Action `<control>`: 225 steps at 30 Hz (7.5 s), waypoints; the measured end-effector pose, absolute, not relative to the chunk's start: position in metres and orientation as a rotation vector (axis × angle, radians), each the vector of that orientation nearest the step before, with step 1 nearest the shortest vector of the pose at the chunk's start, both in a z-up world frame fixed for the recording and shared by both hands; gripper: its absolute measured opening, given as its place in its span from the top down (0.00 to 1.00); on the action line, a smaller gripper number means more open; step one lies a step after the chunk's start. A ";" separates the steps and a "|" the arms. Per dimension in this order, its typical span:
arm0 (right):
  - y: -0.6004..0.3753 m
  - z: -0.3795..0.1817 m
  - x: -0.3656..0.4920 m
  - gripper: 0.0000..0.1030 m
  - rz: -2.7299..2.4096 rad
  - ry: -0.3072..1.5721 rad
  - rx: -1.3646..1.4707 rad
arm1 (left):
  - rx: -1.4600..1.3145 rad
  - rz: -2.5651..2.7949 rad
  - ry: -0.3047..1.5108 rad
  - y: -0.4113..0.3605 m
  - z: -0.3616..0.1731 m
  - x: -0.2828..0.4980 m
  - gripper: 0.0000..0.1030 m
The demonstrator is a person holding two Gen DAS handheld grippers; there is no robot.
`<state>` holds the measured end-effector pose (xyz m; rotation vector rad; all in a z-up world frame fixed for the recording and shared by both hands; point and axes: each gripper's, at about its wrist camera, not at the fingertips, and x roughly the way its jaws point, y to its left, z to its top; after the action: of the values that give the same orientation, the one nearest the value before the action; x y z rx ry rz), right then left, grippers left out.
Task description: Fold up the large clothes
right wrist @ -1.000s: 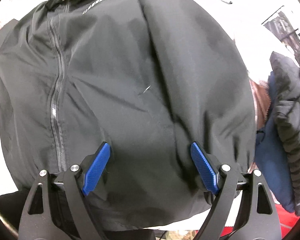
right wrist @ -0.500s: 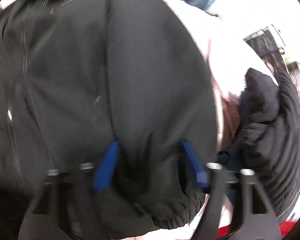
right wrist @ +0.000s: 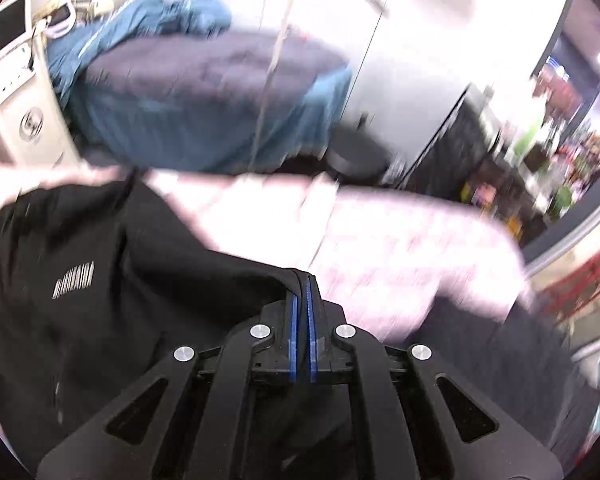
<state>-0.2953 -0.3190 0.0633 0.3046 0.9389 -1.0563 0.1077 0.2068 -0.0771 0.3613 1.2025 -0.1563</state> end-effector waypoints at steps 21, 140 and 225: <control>-0.564 -0.051 -0.303 0.84 -1.446 1.340 0.436 | 0.373 0.018 1.219 0.246 -0.067 0.081 0.06; -0.053 -0.181 -0.377 0.64 -0.604 1.224 0.669 | 0.512 -0.337 1.418 0.314 -0.186 0.005 0.06; -0.201 -0.150 -0.169 0.05 -0.721 1.362 0.458 | 0.651 -0.581 1.442 0.103 -0.210 -0.006 0.06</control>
<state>-0.1690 -0.2006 -0.1504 0.4576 1.3620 -0.7212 -0.0064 0.1035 -0.2104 0.6508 1.4419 -0.5808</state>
